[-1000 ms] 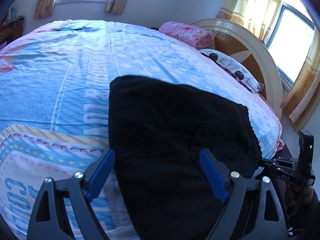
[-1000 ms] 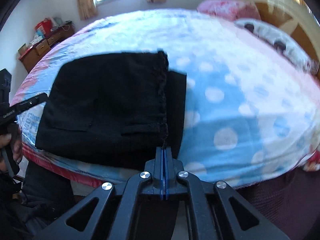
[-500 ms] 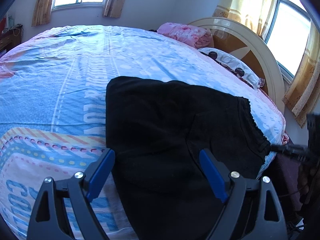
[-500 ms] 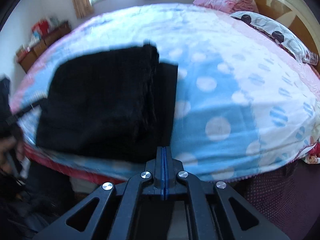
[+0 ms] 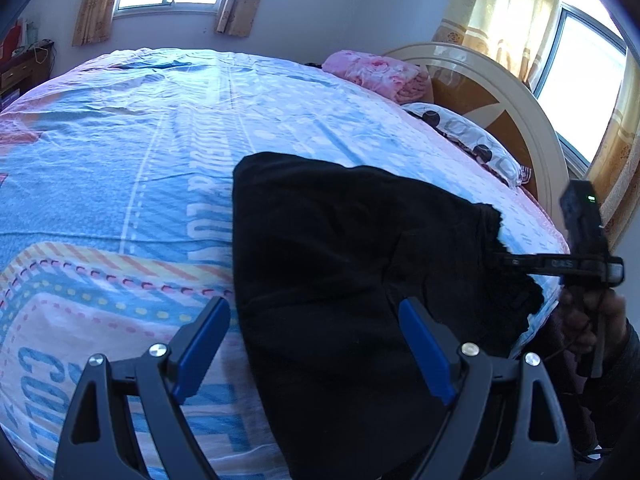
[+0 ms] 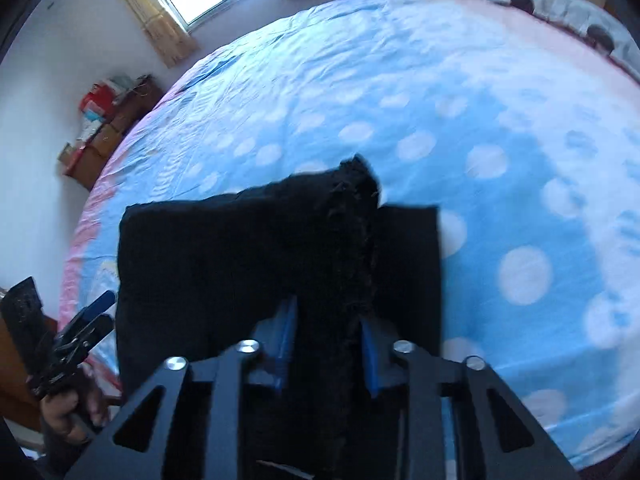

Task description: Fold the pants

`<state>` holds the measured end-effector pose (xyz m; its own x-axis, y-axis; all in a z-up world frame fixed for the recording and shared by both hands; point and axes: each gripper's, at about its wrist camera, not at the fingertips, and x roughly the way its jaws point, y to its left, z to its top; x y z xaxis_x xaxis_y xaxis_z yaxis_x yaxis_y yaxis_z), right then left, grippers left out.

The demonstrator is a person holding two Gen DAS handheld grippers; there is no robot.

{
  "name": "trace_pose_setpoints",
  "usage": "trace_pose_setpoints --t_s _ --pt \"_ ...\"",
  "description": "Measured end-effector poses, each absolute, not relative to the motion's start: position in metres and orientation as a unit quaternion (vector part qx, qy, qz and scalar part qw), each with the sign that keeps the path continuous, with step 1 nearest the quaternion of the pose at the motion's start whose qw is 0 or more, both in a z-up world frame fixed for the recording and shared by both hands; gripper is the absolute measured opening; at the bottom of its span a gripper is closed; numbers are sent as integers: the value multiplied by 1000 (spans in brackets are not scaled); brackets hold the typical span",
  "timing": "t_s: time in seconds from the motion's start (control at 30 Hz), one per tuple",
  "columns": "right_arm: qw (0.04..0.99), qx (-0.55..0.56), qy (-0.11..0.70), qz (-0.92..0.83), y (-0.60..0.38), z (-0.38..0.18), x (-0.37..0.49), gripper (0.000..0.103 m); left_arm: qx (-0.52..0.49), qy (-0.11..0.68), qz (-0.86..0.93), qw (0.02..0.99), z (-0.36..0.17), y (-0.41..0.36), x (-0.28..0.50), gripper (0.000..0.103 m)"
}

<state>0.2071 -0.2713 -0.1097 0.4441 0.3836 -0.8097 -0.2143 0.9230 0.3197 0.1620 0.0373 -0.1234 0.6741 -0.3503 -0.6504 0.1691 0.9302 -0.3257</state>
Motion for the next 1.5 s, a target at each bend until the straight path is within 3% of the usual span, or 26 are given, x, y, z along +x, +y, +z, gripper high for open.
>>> trace_pose_setpoints --t_s 0.03,0.17,0.37,0.47,0.6,0.73,0.83,1.0,1.1,1.17,1.27,1.5 --pt "847 88 492 182 -273 -105 204 10 -121 378 -142 907 -124 38 163 89" --pt "863 89 467 169 -285 -86 185 9 -123 384 -141 904 -130 36 168 89" --pt "850 110 496 136 -307 -123 200 10 -84 386 -150 906 -129 22 177 89" --pt "851 121 491 142 -309 -116 198 16 -47 369 -140 917 -116 20 190 90" --pt "862 112 480 120 -317 -99 191 50 -11 348 -108 931 -103 26 218 99" --pt "910 60 408 56 -314 -64 175 50 4 359 -104 928 -104 24 247 99" --pt "922 55 367 108 -290 -41 171 50 28 368 -101 924 -108 16 263 100" --pt "862 63 424 269 -221 -64 205 50 47 395 -84 914 -125 6 286 102" --pt "853 51 462 238 -204 -93 235 50 41 402 -79 911 -133 5 293 103" --pt "833 100 493 231 -214 -114 258 50 32 409 -80 909 -138 7 298 103" --pt "824 128 496 243 -223 -120 265 50 18 409 -82 909 -140 9 300 103" --pt "865 16 455 211 -207 -100 224 50 -4 384 -82 920 -114 17 275 103"
